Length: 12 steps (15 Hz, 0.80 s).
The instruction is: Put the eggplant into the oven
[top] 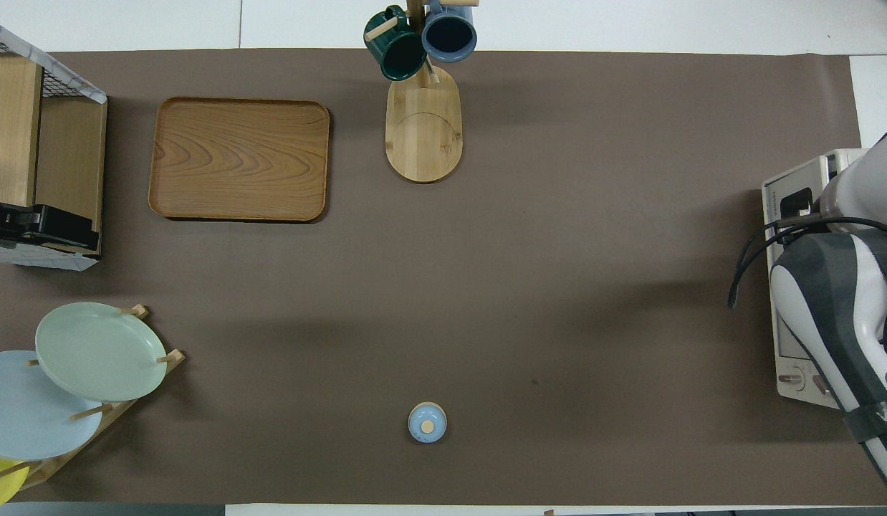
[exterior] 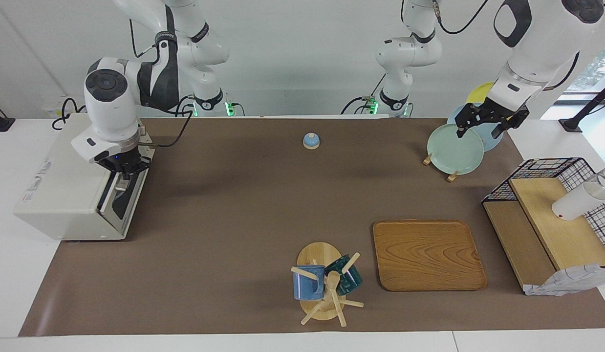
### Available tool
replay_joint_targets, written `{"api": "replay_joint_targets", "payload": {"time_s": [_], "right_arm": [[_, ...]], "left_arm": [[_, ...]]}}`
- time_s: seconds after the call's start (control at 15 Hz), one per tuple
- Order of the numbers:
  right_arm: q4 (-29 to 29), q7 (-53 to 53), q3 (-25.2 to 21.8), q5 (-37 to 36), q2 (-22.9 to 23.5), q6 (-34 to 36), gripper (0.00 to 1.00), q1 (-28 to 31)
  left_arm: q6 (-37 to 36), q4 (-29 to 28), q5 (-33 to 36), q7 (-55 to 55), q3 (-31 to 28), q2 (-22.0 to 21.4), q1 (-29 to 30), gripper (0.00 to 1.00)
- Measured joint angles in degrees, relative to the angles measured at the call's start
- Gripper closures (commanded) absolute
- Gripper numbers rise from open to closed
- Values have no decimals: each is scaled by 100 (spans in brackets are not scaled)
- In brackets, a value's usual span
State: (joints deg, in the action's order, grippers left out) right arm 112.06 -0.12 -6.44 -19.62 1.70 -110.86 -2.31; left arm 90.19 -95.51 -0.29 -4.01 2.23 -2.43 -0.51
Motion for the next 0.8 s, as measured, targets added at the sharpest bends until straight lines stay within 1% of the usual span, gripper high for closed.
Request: {"api": "replay_joint_targets", "payload": {"time_s": [0.13, 0.2, 0.27, 0.53, 0.67, 0.8], "right_arm": [[-42, -126, -13, 312, -33, 58, 51, 132], [-72, -198, -21, 487, -56, 162, 32, 197], [-117, -256, -31, 624, -77, 311, 0, 232], [-474, -274, -16, 1285, -205, 653, 0, 241], [-601, -275, 3, 1415, -315, 702, 0, 227], [-824, -275, 15, 1455, -378, 947, 0, 201]], "left_arm": [[0, 0, 0, 0, 0, 0, 0, 0], [0, 0, 0, 0, 0, 0, 0, 0], [0, 0, 0, 0, 0, 0, 0, 0], [0, 0, 0, 0, 0, 0, 0, 0], [0, 0, 0, 0, 0, 0, 0, 0], [0, 0, 0, 0, 0, 0, 0, 0]]}}
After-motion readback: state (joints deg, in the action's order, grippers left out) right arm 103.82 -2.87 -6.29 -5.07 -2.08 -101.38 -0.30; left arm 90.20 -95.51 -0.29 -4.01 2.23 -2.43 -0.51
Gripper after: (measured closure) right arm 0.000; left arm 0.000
